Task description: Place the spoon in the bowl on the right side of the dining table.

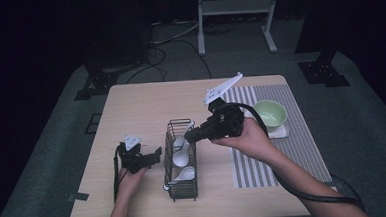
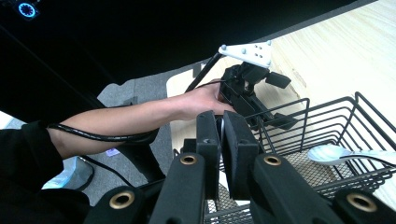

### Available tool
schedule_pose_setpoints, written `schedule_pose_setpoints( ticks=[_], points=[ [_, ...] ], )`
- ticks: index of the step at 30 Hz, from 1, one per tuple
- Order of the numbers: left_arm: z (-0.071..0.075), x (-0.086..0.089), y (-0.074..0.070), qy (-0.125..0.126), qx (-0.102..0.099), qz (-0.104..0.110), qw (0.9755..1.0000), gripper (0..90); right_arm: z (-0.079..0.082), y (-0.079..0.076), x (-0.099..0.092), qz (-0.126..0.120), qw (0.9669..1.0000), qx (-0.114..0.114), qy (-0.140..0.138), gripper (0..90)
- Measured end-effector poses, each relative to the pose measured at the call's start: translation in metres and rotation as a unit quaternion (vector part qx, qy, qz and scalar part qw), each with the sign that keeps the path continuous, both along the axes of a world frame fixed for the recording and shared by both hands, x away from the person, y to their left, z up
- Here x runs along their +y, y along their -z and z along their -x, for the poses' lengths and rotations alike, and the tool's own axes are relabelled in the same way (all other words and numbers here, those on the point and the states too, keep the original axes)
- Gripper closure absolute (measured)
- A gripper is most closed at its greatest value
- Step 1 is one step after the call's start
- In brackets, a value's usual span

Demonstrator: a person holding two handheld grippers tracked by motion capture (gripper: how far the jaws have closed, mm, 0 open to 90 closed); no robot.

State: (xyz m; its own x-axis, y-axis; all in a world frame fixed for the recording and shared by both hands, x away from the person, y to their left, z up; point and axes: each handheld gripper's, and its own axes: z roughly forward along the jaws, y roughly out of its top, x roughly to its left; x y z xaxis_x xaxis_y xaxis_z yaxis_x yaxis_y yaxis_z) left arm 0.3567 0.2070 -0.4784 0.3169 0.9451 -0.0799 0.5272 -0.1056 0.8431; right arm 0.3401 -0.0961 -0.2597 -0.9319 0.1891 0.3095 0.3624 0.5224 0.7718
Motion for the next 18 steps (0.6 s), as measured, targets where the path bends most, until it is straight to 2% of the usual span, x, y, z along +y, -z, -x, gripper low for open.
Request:
schedule_pose_setpoints(
  ticks=[4, 18],
  points=[
    [0.0, 0.0, 0.0, 0.0, 0.0, -0.001, 1.0, 0.0, 0.001, -0.006, -0.005, -0.007, 1.0, 0.0, 0.001, 85.3],
    [0.0, 0.0, 0.0, 0.0, 0.0, -0.002, 1.0, 0.0, 0.005, -0.02, -0.022, -0.004, 0.9999, -0.007, 0.007, 85.5]
  ],
)
